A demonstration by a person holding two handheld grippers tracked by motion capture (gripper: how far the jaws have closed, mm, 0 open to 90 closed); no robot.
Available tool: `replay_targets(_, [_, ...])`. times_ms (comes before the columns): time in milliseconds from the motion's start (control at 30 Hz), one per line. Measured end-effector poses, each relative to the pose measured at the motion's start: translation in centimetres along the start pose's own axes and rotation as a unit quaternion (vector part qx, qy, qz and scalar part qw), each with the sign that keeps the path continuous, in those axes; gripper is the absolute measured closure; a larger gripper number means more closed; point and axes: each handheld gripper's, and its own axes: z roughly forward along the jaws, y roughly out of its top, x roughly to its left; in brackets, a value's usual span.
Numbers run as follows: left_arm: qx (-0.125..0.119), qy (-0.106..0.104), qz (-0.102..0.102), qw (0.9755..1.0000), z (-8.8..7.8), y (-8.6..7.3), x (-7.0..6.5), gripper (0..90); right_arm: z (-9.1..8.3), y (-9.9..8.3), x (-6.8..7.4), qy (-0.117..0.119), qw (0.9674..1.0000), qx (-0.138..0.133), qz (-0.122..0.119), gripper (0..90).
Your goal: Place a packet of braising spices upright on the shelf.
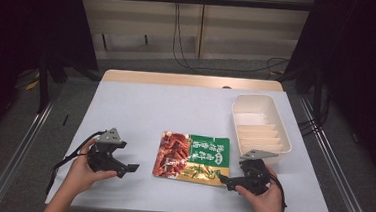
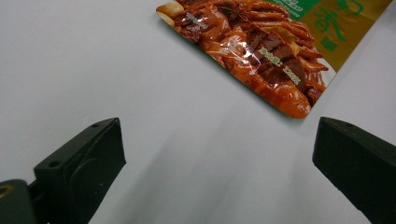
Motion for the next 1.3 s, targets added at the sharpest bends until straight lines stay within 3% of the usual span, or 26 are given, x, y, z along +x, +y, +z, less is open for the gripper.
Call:
replay_targets(533, [0.005, 0.006, -0.001, 1.0, 0.0, -0.1, 0.1, 2.5, 1.3, 0.8, 0.3, 0.008, 0.9998, 0.014, -0.01, 16.2])
replay_targets(833, [0.006, 0.002, -0.002, 1.0, 0.3, 0.0, 0.1, 3.0, 2.0, 1.0, 0.4, 0.022, 0.9996, 0.017, 0.004, 19.4])
replay_targets(1300, [0.005, 0.003, 0.002, 1.0, 0.3, 0.0, 0.0, 3.3, 2.8, 1.9, 1.4, 0.036, 0.9993, 0.0, -0.005, 29.9])
